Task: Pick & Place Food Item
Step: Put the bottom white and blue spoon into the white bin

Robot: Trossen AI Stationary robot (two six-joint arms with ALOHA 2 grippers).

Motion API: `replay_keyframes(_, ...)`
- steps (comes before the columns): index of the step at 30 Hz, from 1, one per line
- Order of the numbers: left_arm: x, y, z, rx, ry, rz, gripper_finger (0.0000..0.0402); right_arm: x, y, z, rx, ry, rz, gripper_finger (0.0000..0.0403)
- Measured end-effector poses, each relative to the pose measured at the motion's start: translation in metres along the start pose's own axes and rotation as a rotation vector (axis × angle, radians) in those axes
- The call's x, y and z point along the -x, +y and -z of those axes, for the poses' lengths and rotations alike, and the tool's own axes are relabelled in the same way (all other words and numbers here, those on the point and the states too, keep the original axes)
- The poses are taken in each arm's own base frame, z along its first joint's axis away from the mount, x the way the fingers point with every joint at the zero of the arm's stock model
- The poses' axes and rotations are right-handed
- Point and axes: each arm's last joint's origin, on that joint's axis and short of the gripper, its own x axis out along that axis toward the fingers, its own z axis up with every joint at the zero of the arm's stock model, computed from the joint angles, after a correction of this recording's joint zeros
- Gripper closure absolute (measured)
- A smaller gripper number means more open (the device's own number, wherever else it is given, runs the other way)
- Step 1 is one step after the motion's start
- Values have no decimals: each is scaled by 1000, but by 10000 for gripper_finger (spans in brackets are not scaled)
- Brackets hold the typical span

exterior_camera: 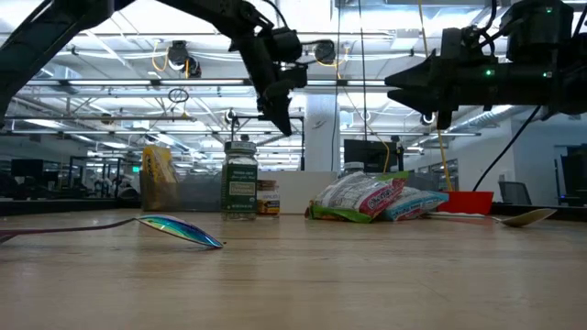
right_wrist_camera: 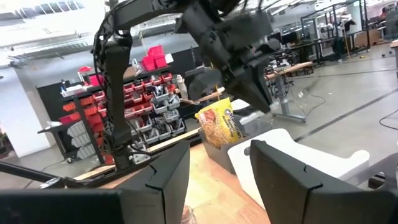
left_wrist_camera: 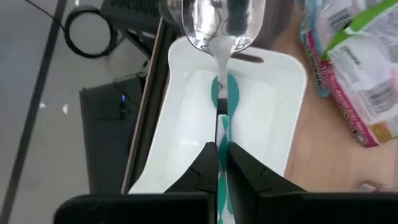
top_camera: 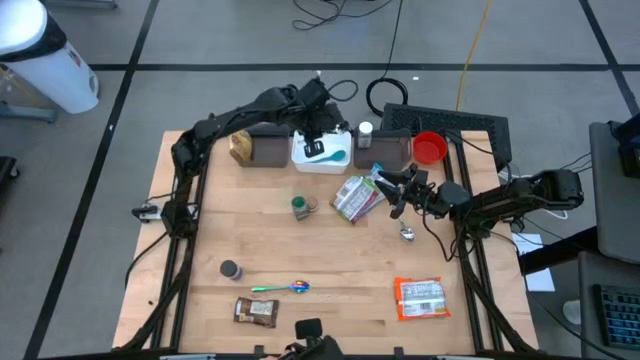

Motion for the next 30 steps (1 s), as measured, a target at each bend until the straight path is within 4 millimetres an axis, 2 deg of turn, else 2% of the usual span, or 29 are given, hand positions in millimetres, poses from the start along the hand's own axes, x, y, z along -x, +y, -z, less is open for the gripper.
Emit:
replay_keyframes(8,-41,-3,4,44,71,34,389,0,0,0,0,5,0,244)
replay_keyframes(16,-71,-4,12,67,145,52,389,0,0,1,-1,7,1,242)
replay_keyframes(30,-94,1,22,79,199,56,389,0,0,1,-1,6,0,244)
